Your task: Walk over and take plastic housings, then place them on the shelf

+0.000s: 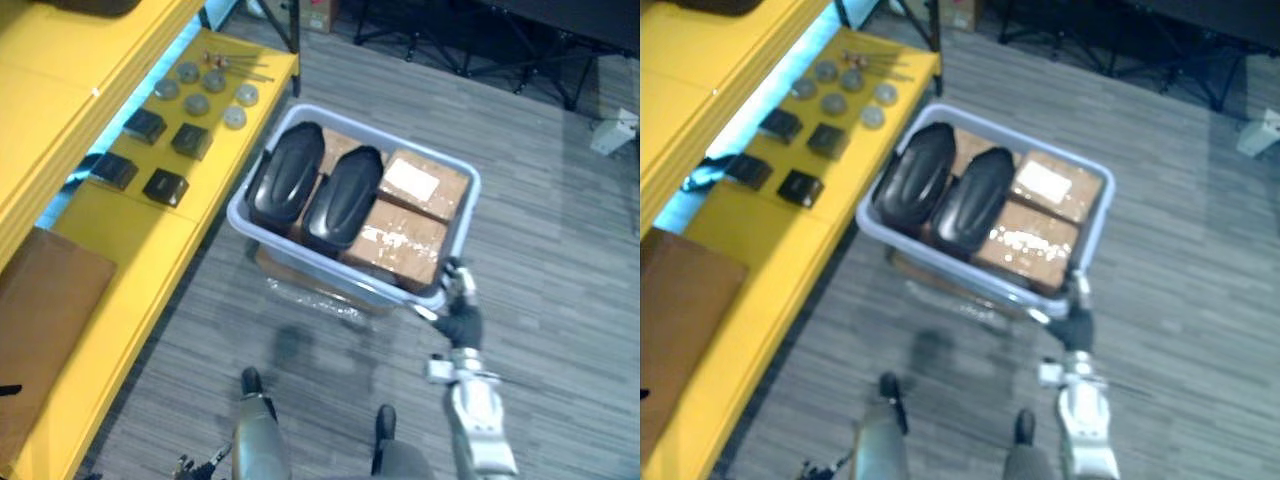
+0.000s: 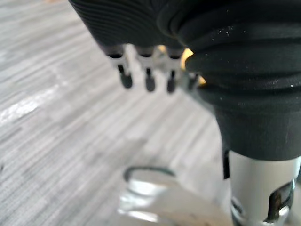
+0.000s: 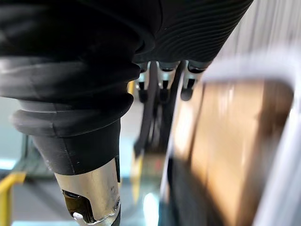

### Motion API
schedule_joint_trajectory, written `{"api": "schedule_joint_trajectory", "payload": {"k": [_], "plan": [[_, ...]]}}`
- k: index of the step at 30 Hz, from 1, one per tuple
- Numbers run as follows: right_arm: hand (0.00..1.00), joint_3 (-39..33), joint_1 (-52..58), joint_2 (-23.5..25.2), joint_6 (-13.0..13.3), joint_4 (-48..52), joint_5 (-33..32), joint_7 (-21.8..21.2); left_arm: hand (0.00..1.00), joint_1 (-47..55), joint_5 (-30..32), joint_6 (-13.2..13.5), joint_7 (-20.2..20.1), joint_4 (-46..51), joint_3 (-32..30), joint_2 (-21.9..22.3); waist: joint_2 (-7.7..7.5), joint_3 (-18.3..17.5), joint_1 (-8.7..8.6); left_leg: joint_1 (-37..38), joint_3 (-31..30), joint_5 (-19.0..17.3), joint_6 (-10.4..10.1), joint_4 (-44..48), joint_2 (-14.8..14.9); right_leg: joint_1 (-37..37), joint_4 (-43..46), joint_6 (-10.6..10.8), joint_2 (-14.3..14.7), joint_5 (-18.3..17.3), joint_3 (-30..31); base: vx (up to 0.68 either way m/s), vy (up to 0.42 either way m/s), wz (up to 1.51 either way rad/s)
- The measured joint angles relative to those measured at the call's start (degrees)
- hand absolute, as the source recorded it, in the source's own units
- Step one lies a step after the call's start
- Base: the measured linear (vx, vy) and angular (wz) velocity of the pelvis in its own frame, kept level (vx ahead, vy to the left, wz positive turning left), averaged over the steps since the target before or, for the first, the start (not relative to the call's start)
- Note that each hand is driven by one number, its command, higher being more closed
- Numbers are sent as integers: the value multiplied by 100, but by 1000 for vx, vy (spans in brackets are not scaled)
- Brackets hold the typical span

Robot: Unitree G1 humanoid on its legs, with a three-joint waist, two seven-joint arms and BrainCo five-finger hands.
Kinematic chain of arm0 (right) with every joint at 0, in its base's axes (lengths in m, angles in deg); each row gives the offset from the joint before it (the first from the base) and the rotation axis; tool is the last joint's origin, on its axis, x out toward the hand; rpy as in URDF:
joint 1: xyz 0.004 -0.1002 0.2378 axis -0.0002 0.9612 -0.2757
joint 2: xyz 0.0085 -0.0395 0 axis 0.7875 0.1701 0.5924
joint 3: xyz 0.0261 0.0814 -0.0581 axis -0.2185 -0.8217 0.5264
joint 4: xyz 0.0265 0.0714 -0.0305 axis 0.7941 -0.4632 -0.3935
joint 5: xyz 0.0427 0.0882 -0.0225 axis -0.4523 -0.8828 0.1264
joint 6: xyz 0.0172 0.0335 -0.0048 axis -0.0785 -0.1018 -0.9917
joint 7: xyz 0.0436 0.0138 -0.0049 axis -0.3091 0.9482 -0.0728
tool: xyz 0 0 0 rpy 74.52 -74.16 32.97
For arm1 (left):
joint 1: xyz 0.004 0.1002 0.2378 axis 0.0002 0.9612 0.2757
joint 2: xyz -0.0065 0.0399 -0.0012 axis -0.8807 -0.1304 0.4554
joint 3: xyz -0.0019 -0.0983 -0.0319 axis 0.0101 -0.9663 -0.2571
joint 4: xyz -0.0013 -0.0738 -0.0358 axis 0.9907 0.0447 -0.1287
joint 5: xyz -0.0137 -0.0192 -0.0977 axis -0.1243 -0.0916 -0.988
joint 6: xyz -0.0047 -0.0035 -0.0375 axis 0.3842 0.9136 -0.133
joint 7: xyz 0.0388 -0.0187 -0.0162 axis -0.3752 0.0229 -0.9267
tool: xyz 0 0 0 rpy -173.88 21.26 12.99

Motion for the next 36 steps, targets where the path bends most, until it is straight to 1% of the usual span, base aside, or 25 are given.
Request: {"api": "schedule_joint_trajectory", "payload": {"k": [1,2,3,4,5,7,8,10,11,12,13,15,17,18,19,20,22,23,24,27,28,31,34,36], "plan": [[0,-108,-79,-17,-6,-123,-50,60,0,-4,-1,2,-4,15,85,-53,-27,15,-1,5,-4,59,14,-110,-40,-55,32,5,-26,-9,-7,-43,12,19],[0,-277,-344,-22,-61,-437,-165,143,0,-13,-1,2,-15,100,181,-122,-90,107,4,30,-22,196,33,-333,-170,-144,97,19,-114,-28,-21,-41,35,19],[0,-321,-489,-26,-122,-535,-216,201,0,-26,0,4,-20,131,246,-150,-103,201,7,75,-31,236,25,-385,-215,-124,112,20,-153,-28,-30,-53,60,25],[0,-408,-855,-43,-203,-830,-288,302,0,-39,0,0,-30,191,362,-202,-107,306,15,84,-66,277,54,-446,-316,-125,138,37,-237,-36,-71,-38,51,21],[0,-418,-1074,-79,-226,-1003,-337,334,0,-52,3,0,-41,219,397,-207,-102,364,16,81,-104,280,58,-445,-365,-118,143,45,-281,-37,-111,-60,68,27],[0,-409,-2117,-339,-382,-1774,-381,526,0,-69,-61,11,-86,390,608,-235,-50,607,95,59,-163,318,110,-445,-499,-100,157,77,-388,-20,-158,-67,76,20],[0,-413,-2403,-410,-408,-1971,-403,565,0,-72,-73,12,-87,423,656,-236,-26,659,115,28,-179,326,121,-443,-516,-113,155,87,-399,-13,-168,-55,58,21],[0,-412,-3566,-772,-529,-2727,-543,798,0,-88,-249,17,-113,574,914,-264,93,893,172,-118,-361,386,159,-428,-579,-123,155,109,-417,5,-315,-43,28,29],[0,-415,-3821,-858,-568,-2883,-608,840,0,-107,-281,25,-117,586,976,-280,115,952,217,-134,-390,396,158,-430,-585,-125,154,110,-416,6,-329,-32,15,23],[0,-411,-4318,-1023,-622,-3198,-653,935,0,-181,-326,42,-125,582,1061,-303,149,1072,327,-156,-455,401,155,-431,-598,-116,155,111,-409,7,-355,-10,5,19],[0,-387,-4771,-1159,-639,-3521,-714,979,0,-234,-417,45,-128,578,1192,-345,172,1107,383,-253,-531,429,155,-432,-615,-131,148,111,-405,7,-443,7,1,27],[0,-384,-5456,-1350,-665,-4034,-802,1068,0,-300,-493,79,-131,582,1290,-370,226,1175,402,-401,-722,473,165,-438,-670,-142,125,117,-399,14,-589,31,12,42],[0,-384,-5992,-1544,-714,-4495,-804,1165,0,-356,-508,133,-138,586,1462,-424,248,1198,526,-528,-818,486,171,-434,-705,-165,98,140,-400,33,-656,44,24,31],[0,-382,-6294,-1656,-731,-4745,-812,1207,0,-437,-507,140,-157,575,1508,-422,300,1250,622,-546,-888,486,171,-437,-722,-138,45,137,-392,90,-698,50,17,18],[0,-380,-6433,-1717,-739,-4854,-813,1259,0,-482,-507,137,-164,565,1579,-427,332,1271,663,-552,-976,487,170,-442,-733,-112,22,141,-386,120,-769,44,17,28],[0,-381,-6719,-1813,-763,-5031,-821,1368,0,-535,-507,143,-178,569,1698,-439,415,1315,705,-597,-1071,487,171,-451,-765,-99,19,150,-386,156,-819,33,31,29],[0,-386,-7104,-1844,-773,-5192,-865,1565,0,-581,-511,156,-210,563,1748,-438,469,1369,759,-728,-1136,506,190,-458,-794,-137,-13,172,-387,231,-901,52,57,23],[0,-383,-7156,-1918,-776,-5241,-896,1680,0,-643,-540,154,-211,549,1859,-477,476,1376,838,-756,-1156,510,195,-466,-812,-125,-85,160,-386,278,-940,60,60,13],[0,-383,-7205,-1948,-777,-5344,-911,1728,0,-673,-614,154,-215,536,1913,-497,476,1376,873,-764,-1173,510,195,-475,-824,-118,-108,163,-387,305,-945,46,47,10],[0,-382,-7362,-1951,-844,-5635,-912,1854,0,-730,-664,150,-235,476,1965,-522,477,1376,919,-771,-1235,525,195,-532,-825,-119,-110,168,-363,365,-951,32,38,7],[0,-383,-7415,-1951,-865,-5742,-912,1930,0,-783,-693,150,-221,421,2053,-555,479,1377,966,-774,-1239,527,191,-545,-814,-128,-110,162,-352,376,-951,24,45,4],[0,-379,-7520,-1918,-903,-5848,-889,2092,0,-955,-731,142,-176,265,2128,-592,482,1379,995,-769,-1251,645,172,-735,-776,-208,-110,128,-311,400,-951,4,11,1],[0,-384,-7596,-1860,-1012,-5848,-767,2326,0,-1087,-735,127,-106,148,2224,-596,556,1418,999,-755,-1239,733,169,-869,-770,-257,-113,114,-308,412,-948,-22,19,-2],[0,-383,-7606,-1785,-1012,-5845,-659,2466,0,-1117,-856,131,-43,106,2325,-630,556,1418,996,-751,-1221,775,169,-933,-757,-313,-113,114,-304,412,-945,-30,20,-7]]}}
